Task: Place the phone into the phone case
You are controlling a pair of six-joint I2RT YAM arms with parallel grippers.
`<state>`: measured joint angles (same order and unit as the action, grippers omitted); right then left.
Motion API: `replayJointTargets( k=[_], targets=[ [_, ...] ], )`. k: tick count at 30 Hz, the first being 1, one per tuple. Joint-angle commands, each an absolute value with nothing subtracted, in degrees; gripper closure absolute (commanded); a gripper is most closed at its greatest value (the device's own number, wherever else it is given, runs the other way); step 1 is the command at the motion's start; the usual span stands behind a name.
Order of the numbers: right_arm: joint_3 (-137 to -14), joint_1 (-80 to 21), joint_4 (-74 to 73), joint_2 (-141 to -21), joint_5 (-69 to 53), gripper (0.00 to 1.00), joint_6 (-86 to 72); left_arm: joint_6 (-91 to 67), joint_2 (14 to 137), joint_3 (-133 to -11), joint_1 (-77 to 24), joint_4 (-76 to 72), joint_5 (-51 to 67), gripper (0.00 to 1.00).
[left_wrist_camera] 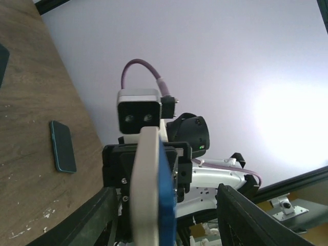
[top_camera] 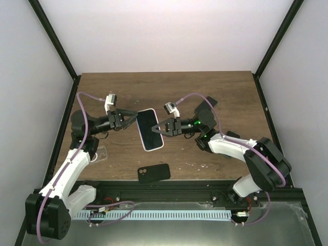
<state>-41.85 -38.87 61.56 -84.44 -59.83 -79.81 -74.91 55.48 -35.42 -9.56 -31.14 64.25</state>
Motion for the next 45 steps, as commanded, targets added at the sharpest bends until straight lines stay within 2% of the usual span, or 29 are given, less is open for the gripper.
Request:
replayJointTargets(
  k=[1, 6, 11, 13, 16, 20, 22, 23, 24, 26, 29, 31, 34, 38, 42, 44, 45],
  targets=[
    [-44.6, -40.0, 66.2, -85.1, -59.2, 0.90, -80.7, -77.1, 55.5, -35.6, -9.5, -35.9, 65.3, 0.48],
    [-45.1, -41.0, 66.8, -86.1, -58.8, 0.90, -81.2, -76.6, 55.6, -34.7, -9.5, -35.5, 64.9, 0.72],
    [-45.1, -41.7, 68.7, -87.6, -58.4, 0.89, -82.9, -76.8, 55.5, -34.7, -9.4, -34.8, 64.5, 0.87],
    [-45.4, -41.9, 69.2, -88.2, -58.2, 0.83, -83.4, -76.1, 55.5, -35.1, -9.5, -33.4, 64.4, 0.92],
    [-45.6, -42.1, 69.2, -89.0, -57.3, 0.80, -83.9, -71.5, 55.0, -37.0, -9.4, -25.6, 63.7, 0.99],
    [-45.5, -42.2, 69.1, -89.9, -56.3, 0.81, -84.7, -65.3, 53.6, -39.5, -9.3, -14.7, 61.4, 1.00],
    [-45.2, -42.2, 69.3, -89.9, -55.8, 0.86, -85.2, -62.3, 53.6, -41.4, -9.3, -9.6, 61.1, 1.00],
    [-45.0, -42.1, 69.7, -89.9, -55.4, 0.88, -85.6, -62.0, 53.5, -41.7, -9.3, -8.6, 61.1, 0.99],
    [-44.7, -42.1, 70.5, -89.8, -54.9, 0.89, -86.3, -62.3, 53.3, -41.9, -9.3, -8.9, 61.2, 0.94],
    [-44.1, -42.2, 72.9, -89.8, -53.9, 0.91, -88.0, -64.0, 52.6, -41.6, -9.3, -10.5, 61.3, 0.75],
    [-44.3, -42.1, 75.4, -89.9, -53.2, 0.91, -90.1, -66.3, 51.3, -40.3, -9.3, -14.0, 61.4, 0.53],
    [-45.0, -42.1, 75.5, -89.8, -53.4, 0.91, -90.7, -68.5, 50.8, -38.8, -9.3, -17.4, 61.9, 0.46],
    [-45.8, -42.2, 75.3, -89.7, -53.6, 0.91, -91.0, -71.5, 50.6, -37.1, -9.3, -22.9, 62.7, 0.45],
    [-46.6, -42.5, 74.1, -89.6, -53.8, 0.91, -90.4, -71.3, 51.0, -36.9, -9.3, -23.1, 62.1, 0.58],
    [-46.9, -43.1, 72.9, -89.8, -54.1, 0.87, -89.6, -69.1, 52.5, -37.9, -9.3, -19.7, 62.2, 0.88],
    [-46.7, -43.2, 71.4, -89.5, -54.0, 0.83, -88.6, -67.0, 52.9, -38.3, -9.3, -17.5, 62.2, 0.99],
    [-46.6, -43.2, 70.2, -89.3, -53.7, 0.81, -87.9, -65.4, 53.0, -38.8, -9.3, -14.8, 62.1, 1.00]
  ],
)
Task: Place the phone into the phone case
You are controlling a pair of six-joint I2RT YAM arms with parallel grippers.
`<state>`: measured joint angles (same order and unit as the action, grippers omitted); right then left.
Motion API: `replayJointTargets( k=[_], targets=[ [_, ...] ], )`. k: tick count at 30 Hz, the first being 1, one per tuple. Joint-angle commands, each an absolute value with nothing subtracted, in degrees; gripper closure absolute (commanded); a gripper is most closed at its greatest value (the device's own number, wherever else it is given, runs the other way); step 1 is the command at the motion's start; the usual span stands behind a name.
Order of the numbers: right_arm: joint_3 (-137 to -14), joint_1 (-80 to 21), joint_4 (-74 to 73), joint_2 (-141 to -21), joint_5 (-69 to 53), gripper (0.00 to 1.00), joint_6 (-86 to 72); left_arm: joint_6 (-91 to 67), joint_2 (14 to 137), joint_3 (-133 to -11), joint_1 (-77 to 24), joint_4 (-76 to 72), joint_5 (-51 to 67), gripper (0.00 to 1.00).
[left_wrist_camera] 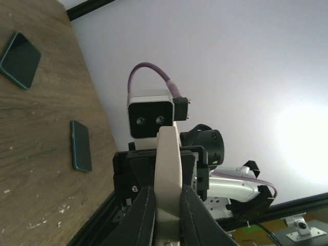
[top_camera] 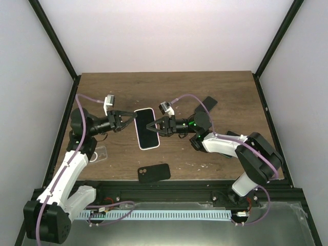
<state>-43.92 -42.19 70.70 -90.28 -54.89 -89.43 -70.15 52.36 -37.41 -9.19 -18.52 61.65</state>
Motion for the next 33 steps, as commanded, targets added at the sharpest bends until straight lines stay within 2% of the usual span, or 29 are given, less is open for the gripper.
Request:
replayJointTargets(
  k=[1, 4, 6, 7, 10, 14, 16, 20, 28, 33],
  targets=[
    [-46.3, -43.1, 68.8, -88.9, -53.4, 0.79, -87.2, -62.9, 53.2, -39.8, -9.3, -11.4, 61.8, 1.00],
    [-45.7, -43.2, 64.2, -87.8, -52.0, 0.77, -84.9, -54.8, 54.1, -44.5, -9.3, 1.1, 60.3, 1.00],
    [-45.3, -43.2, 62.0, -87.0, -51.1, 0.82, -83.9, -53.4, 54.5, -45.8, -9.3, 3.9, 60.3, 1.00],
    [-45.0, -43.2, 61.6, -86.7, -50.5, 0.85, -83.6, -53.7, 54.5, -45.9, -9.3, 3.8, 60.6, 0.97],
    [-44.6, -43.1, 61.4, -86.2, -48.9, 0.89, -83.7, -55.3, 54.1, -45.7, -9.3, 3.3, 60.9, 0.80],
    [-44.6, -42.4, 61.3, -85.5, -46.0, 0.91, -83.7, -56.6, 52.9, -44.4, -9.3, 3.3, 61.8, 0.46],
    [-44.8, -41.8, 60.5, -85.1, -44.2, 0.91, -83.4, -58.1, 51.9, -42.5, -9.3, 2.3, 63.0, 0.39],
    [-45.9, -40.3, 57.9, -84.5, -40.6, 0.91, -82.1, -62.6, 50.1, -37.7, -9.5, -3.2, 66.1, 0.34],
    [-49.8, -39.3, 56.2, -87.1, -39.2, 0.90, -81.7, -61.2, 49.1, -35.3, -12.4, -2.1, 67.2, 0.34],
    [-49.8, -39.3, 56.0, -87.8, -38.6, 0.90, -81.8, -59.4, 50.5, -35.9, -13.6, -0.8, 67.0, 0.42]
  ],
)
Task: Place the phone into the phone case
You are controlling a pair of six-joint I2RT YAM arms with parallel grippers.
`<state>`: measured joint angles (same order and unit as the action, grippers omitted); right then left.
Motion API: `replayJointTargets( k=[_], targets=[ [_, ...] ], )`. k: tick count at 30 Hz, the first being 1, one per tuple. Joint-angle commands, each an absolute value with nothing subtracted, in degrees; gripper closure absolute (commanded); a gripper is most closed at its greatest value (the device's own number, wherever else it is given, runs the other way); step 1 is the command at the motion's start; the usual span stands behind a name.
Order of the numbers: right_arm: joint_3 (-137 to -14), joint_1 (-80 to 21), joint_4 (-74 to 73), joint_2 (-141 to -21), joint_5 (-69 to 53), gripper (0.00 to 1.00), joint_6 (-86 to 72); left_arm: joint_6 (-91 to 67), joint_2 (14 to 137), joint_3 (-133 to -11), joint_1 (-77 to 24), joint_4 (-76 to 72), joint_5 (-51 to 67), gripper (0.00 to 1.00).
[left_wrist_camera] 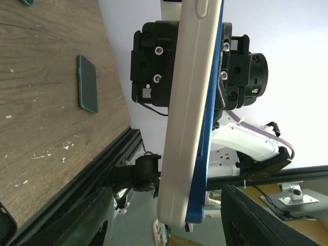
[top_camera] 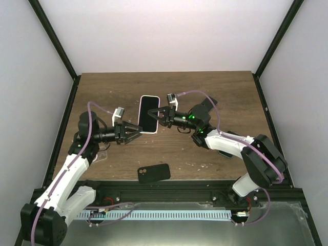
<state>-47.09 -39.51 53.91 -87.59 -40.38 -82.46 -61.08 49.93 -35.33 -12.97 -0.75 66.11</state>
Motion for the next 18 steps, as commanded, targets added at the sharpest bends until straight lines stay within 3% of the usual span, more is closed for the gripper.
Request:
replayJointTargets(
  k=[1, 10, 15, 18],
  targets=[
    [-49.6, -39.3, 55.9, -87.8, -38.6, 0.90, -81.8, -59.2, 50.6, -35.9, -13.6, -0.7, 66.8, 0.45],
    [-49.7, -39.3, 54.1, -87.8, -39.7, 0.89, -80.5, -55.8, 52.3, -36.4, -13.7, 2.4, 65.0, 0.91],
    [-49.0, -39.3, 53.0, -87.5, -39.8, 0.88, -79.6, -52.1, 53.1, -38.1, -13.7, 8.4, 62.7, 0.99],
    [-49.0, -39.3, 50.4, -86.7, -39.6, 0.87, -77.7, -49.8, 53.4, -39.2, -13.7, 11.4, 61.8, 0.96]
  ],
)
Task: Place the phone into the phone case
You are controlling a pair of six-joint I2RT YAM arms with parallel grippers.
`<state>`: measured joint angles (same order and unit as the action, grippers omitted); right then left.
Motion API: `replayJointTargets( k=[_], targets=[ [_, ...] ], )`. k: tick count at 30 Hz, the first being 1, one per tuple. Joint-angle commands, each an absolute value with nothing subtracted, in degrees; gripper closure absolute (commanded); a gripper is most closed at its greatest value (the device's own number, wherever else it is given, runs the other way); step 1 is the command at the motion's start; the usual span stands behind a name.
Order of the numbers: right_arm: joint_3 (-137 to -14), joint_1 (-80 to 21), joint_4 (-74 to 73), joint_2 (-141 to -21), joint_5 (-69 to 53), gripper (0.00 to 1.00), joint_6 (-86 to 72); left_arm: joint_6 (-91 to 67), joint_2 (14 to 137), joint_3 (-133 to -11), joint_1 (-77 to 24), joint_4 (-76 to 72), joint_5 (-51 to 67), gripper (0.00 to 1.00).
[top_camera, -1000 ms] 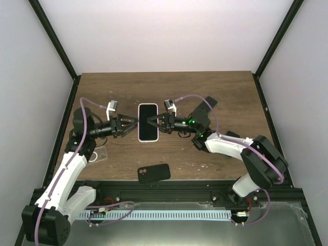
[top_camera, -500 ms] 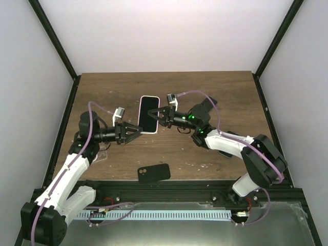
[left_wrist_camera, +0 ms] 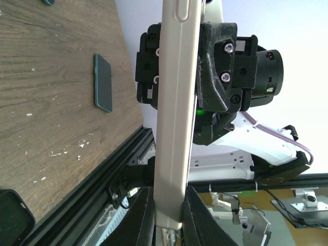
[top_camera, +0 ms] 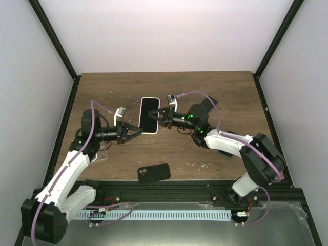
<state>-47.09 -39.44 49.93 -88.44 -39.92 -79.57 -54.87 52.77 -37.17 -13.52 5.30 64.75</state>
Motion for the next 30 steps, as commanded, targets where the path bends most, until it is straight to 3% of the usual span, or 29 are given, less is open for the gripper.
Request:
replayJointTargets(
  k=[1, 7, 10, 11, 12, 13, 20, 30],
  targets=[
    [-49.0, -39.2, 49.3, -86.3, -39.4, 0.87, -77.0, -49.7, 53.3, -39.3, -13.6, 11.6, 61.6, 0.91],
    [-48.6, -38.9, 42.8, -84.1, -37.6, 0.88, -71.9, -49.0, 52.2, -40.3, -13.7, 13.1, 59.1, 0.51],
    [-47.8, -37.4, 42.3, -84.4, -38.7, 0.88, -70.4, -46.5, 52.3, -41.3, -13.7, 16.2, 57.0, 0.36],
    [-48.0, -36.4, 41.5, -85.0, -39.5, 0.88, -69.8, -45.4, 52.4, -41.7, -13.6, 17.3, 56.3, 0.25],
    [-48.1, -35.5, 40.7, -85.4, -40.0, 0.88, -68.8, -43.9, 52.5, -42.5, -13.6, 19.0, 54.9, 0.05],
    [-48.1, -34.6, 39.8, -85.9, -40.2, 0.88, -67.3, -42.1, 52.6, -43.6, -13.7, 21.3, 53.3, 0.01],
    [-52.1, -30.6, 25.6, -90.7, -36.7, 0.88, -54.9, -32.9, 52.7, -48.4, -13.6, 34.5, 41.3, 0.00],
    [-59.1, -27.5, 21.5, -106.4, -37.5, 0.87, -50.2, -31.1, 55.5, -46.9, -13.0, 39.3, 33.6, 0.00]
  ],
)
